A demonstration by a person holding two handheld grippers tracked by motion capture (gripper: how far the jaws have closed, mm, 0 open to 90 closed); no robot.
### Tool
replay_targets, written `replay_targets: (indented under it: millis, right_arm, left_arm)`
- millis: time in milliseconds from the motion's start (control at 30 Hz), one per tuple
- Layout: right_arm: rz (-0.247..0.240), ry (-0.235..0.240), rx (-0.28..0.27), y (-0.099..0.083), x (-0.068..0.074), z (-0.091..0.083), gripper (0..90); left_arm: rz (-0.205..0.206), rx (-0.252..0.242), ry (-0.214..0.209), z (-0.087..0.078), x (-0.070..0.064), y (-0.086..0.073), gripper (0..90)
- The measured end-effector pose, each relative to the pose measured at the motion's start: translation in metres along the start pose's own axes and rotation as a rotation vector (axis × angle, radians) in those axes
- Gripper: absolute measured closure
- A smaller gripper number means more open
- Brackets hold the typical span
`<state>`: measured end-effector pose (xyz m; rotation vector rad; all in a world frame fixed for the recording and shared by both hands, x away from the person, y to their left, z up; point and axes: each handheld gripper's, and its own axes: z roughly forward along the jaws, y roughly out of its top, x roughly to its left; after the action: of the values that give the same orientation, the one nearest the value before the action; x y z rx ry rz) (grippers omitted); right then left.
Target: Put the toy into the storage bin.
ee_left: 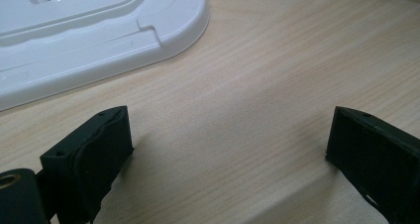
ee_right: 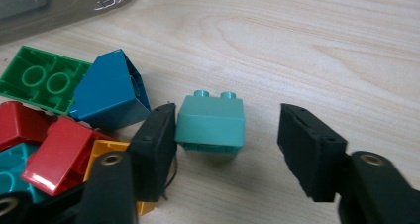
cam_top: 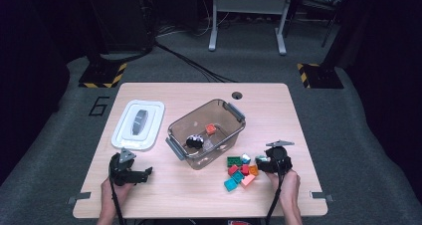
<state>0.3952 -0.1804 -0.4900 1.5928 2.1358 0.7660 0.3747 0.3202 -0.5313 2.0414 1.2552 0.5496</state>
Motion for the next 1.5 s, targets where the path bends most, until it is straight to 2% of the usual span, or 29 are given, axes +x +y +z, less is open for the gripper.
replay_targets:
  millis: [33,67,133,233,467,567,667,1033,1500]
  right_arm:
    - [0.01,0.0,0.012,0.0,0.002,0.0,43.9]
    - [-0.012,-0.004,0.007,0.0,0.001,0.002,46.4]
    - [-0.026,-0.018,0.012,0.001,0.003,0.004,50.3]
    - [-0.027,-0.027,0.012,0.001,0.004,0.005,58.3]
    - [-0.05,-0.024,0.012,0.003,0.004,0.004,59.1]
    - [-0.045,-0.022,0.001,0.004,0.004,0.001,59.2]
    - [-0.035,-0.002,-0.022,0.007,0.004,-0.005,59.2]
    - [-0.033,0.02,-0.094,0.026,0.007,-0.028,59.2]
    - [-0.075,0.013,-0.161,0.053,0.009,-0.053,59.2]
  left_arm:
    - [-0.002,-0.001,0.001,0.0,0.0,0.0,3.6]
    - [0.0,0.0,0.0,0.0,0.0,0.0,3.6]
    - [-0.003,-0.001,0.001,0.0,0.0,0.0,3.6]
    - [0.0,0.0,0.0,0.0,0.0,0.0,3.7]
    - [-0.005,-0.001,-0.003,0.0,0.0,0.0,3.7]
    - [-0.003,-0.001,0.0,0.0,0.0,0.0,3.8]
    - [-0.003,-0.001,0.0,0.0,0.0,0.0,3.8]
    - [-0.004,-0.001,0.0,0.0,0.0,0.0,3.8]
    - [-0.006,-0.002,-0.003,0.0,0.0,0.0,3.8]
